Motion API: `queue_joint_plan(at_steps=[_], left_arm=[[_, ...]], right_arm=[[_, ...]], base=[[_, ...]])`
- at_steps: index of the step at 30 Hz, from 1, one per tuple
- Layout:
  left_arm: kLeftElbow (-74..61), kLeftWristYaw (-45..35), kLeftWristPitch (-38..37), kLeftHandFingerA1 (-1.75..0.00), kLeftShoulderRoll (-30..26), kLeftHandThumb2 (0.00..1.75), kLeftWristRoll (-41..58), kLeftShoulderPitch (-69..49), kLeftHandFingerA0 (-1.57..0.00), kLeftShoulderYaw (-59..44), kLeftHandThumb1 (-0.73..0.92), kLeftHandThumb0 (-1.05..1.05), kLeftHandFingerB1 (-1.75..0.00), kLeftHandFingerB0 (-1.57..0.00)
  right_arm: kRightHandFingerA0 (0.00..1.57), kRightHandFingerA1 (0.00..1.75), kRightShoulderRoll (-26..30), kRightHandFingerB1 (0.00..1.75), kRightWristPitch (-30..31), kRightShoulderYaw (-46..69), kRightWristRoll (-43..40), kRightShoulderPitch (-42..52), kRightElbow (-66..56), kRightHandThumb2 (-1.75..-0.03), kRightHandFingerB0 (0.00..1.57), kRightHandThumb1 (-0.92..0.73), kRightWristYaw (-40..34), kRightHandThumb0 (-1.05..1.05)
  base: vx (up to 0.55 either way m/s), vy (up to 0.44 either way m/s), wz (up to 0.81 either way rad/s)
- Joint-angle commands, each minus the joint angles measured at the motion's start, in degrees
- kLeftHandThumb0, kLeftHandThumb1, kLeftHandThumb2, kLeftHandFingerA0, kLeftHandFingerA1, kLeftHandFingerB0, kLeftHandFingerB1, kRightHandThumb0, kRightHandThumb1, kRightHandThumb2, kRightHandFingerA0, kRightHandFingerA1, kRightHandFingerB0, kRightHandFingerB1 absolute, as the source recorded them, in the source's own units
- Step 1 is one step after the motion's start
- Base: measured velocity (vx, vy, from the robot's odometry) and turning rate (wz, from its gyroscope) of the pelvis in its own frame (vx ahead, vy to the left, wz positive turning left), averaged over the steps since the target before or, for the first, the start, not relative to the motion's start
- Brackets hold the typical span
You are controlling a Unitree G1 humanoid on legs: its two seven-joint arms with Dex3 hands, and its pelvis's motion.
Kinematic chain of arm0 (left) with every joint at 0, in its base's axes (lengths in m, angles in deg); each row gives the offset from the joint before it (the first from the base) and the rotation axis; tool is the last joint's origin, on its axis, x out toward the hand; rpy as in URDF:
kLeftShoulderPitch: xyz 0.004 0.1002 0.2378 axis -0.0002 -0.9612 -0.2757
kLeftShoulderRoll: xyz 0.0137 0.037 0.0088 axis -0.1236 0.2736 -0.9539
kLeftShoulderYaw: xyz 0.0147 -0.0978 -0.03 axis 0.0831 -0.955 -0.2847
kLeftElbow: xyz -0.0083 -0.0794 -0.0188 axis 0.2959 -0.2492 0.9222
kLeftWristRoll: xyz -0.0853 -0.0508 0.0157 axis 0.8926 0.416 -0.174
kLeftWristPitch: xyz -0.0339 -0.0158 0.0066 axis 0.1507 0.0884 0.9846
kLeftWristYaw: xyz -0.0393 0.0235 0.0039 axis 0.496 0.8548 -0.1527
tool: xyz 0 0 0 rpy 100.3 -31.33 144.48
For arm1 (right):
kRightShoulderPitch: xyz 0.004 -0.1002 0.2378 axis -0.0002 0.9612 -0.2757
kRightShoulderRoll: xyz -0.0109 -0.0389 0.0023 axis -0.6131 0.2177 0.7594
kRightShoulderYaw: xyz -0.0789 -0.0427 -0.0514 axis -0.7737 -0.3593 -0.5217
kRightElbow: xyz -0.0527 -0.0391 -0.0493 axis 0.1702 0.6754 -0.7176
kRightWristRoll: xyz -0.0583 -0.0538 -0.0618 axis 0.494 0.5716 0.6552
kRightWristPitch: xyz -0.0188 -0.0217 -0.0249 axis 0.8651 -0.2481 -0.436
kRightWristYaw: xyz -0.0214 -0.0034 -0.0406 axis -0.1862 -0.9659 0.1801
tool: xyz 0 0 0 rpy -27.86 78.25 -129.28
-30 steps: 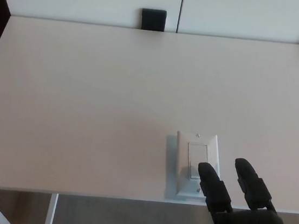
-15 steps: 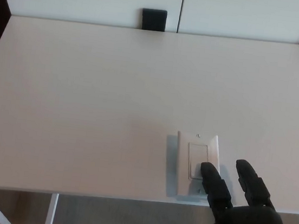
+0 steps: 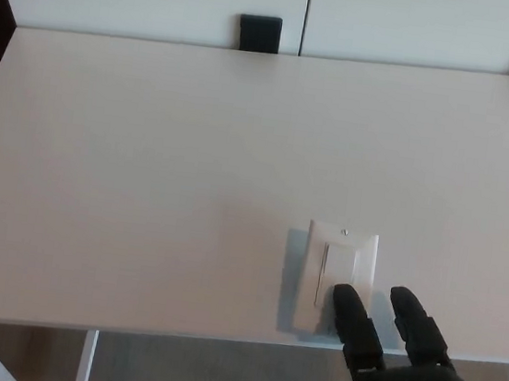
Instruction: The robot walk towards a table in front and then clicks the light switch button using the right hand's index finger
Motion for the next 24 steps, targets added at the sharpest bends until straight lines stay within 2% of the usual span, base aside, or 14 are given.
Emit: queue_joint_plan(at_steps=[1,9,20,21,22,23,24], left_arm=[[0.2,-0.3,0.6,-0.4,-0.6,0.62,-0.3,0.0,-0.42,-0.1,0.75,-0.27,-0.33,-0.33],[0.4,0.0,0.8,-0.4,-0.5,0.62,-0.6,0.1,-0.43,0.0,0.75,-0.27,-0.33,-0.33],[0.7,0.1,0.7,-0.41,-0.2,0.62,-0.4,0.5,-0.42,0.2,0.75,-0.26,-0.33,-0.32],[1.0,0.2,0.6,-0.41,-0.3,0.62,-0.7,0.7,-0.43,0.2,0.75,-0.26,-0.33,-0.33],[1.0,0.2,0.7,-0.4,-0.2,0.62,-0.6,0.8,-0.43,0.1,0.75,-0.26,-0.33,-0.33],[0.9,0.2,0.9,-0.41,-0.2,0.62,-0.3,0.8,-0.42,-0.1,0.75,-0.26,-0.33,-0.32],[0.8,0.2,1.0,-0.41,-0.1,0.62,-0.1,0.7,-0.42,-0.2,0.75,-0.26,-0.33,-0.32]], right_arm=[[0.0,0.0,1.1,0.12,0.4,-1.7,0.3,1.9,1.3,-0.78,0.07,-0.43,-0.1,-0.8],[0.0,0.0,2.7,0.07,0.6,-0.9,-0.5,3.3,-1.6,-0.77,0.03,-0.43,0.5,-0.8],[0.0,0.03,6.8,0.04,-1.7,5.2,-0.4,10.8,-23.6,-0.8,0.0,-0.47,2.2,-0.8],[0.0,0.0,7.6,0.04,-2.4,6.1,-0.6,13.4,-28.8,-0.79,0.0,-0.51,3.0,-0.72],[0.0,0.0,7.9,0.1,-3.0,6.5,-0.7,14.4,-30.4,-0.61,0.0,-0.65,2.7,-0.61],[0.0,0.04,8.8,0.0,-4.3,6.8,-0.5,16.8,-33.4,-0.79,0.01,-0.49,1.5,-0.81],[0.0,0.04,9.4,0.0,-5.2,7.0,-0.1,19.0,-35.6,-0.79,0.01,-0.49,0.6,-0.81]], base=[[0.0,0.0,0.0],[0.0,0.0,0.0],[0.0,0.0,0.0],[0.0,0.0,0.0],[0.0,0.0,0.0],[0.0,0.0,0.0],[0.0,0.0,0.0]])
